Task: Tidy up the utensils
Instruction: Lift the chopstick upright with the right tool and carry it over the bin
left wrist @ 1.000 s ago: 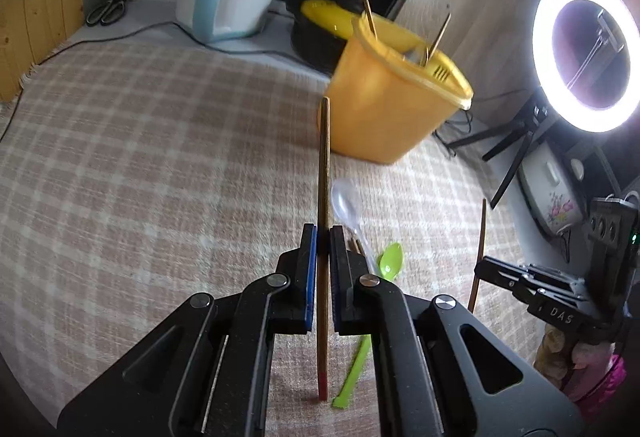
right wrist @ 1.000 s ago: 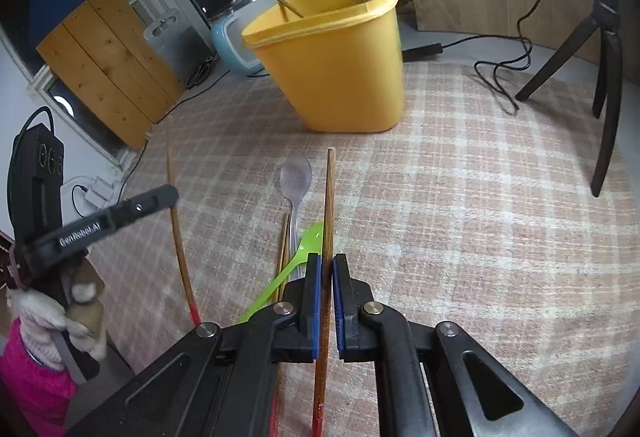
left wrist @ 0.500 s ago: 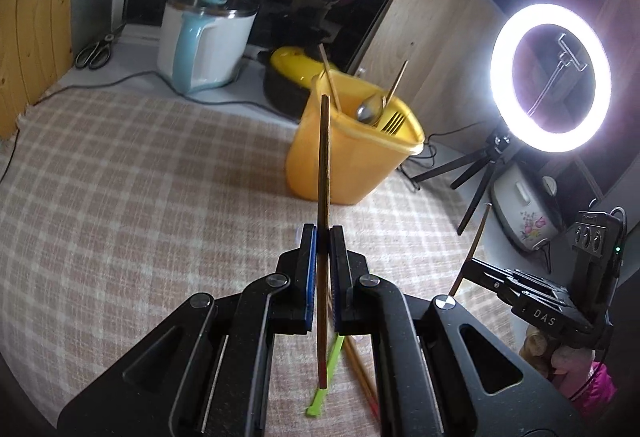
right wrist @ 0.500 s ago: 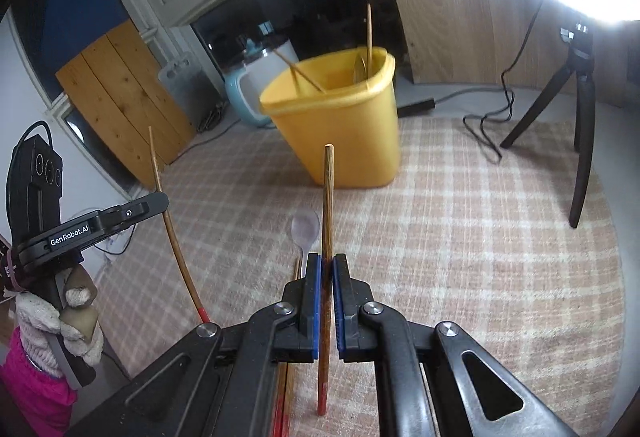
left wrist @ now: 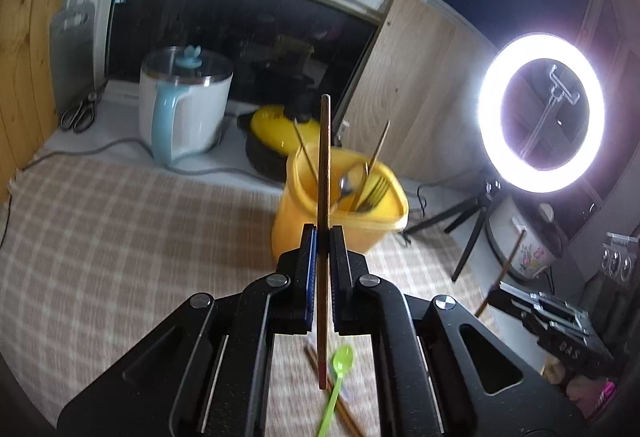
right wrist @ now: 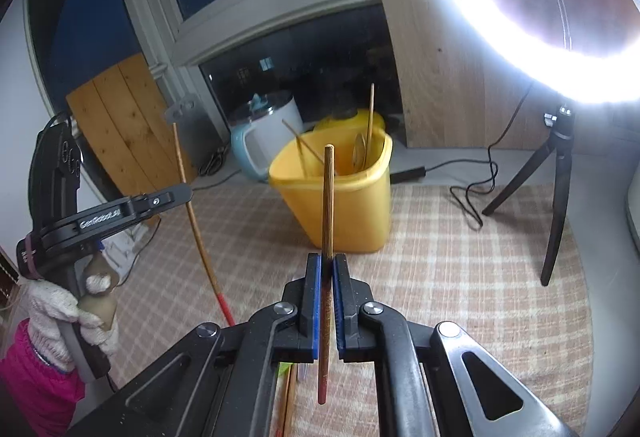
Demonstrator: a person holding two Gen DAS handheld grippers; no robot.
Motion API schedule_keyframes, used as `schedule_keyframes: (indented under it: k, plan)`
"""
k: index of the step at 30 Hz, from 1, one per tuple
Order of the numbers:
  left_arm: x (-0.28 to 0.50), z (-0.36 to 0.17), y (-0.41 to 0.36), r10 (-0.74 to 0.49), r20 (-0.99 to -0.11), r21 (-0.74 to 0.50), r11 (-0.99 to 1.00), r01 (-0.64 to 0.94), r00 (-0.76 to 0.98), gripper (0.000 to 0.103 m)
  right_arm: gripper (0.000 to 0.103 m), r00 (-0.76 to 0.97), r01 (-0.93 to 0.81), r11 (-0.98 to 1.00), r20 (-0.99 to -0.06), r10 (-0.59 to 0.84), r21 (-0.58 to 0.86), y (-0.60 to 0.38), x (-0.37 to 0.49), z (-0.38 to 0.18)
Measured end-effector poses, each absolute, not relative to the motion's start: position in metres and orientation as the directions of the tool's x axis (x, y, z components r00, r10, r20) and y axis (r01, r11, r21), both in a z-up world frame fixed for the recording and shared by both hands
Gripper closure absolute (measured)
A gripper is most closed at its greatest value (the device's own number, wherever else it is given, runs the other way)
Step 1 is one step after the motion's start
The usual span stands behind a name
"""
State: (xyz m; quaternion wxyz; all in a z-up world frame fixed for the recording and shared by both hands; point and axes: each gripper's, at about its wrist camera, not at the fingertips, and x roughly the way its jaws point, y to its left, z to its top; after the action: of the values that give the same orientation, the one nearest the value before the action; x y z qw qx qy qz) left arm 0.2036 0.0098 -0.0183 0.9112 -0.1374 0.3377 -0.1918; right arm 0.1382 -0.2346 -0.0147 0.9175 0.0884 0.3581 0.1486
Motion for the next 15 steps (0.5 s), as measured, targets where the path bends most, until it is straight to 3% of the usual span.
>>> schedule_keyframes:
  k: [15]
  plan:
    - [0.277, 0.033, 0.007, -0.438, -0.454, -0.361, 0.887, 0.289, 0.776, 0.099, 0.1, 0.789, -0.203, 0.955, -0.542, 0.29, 0.216, -0.231, 0.161, 0.034]
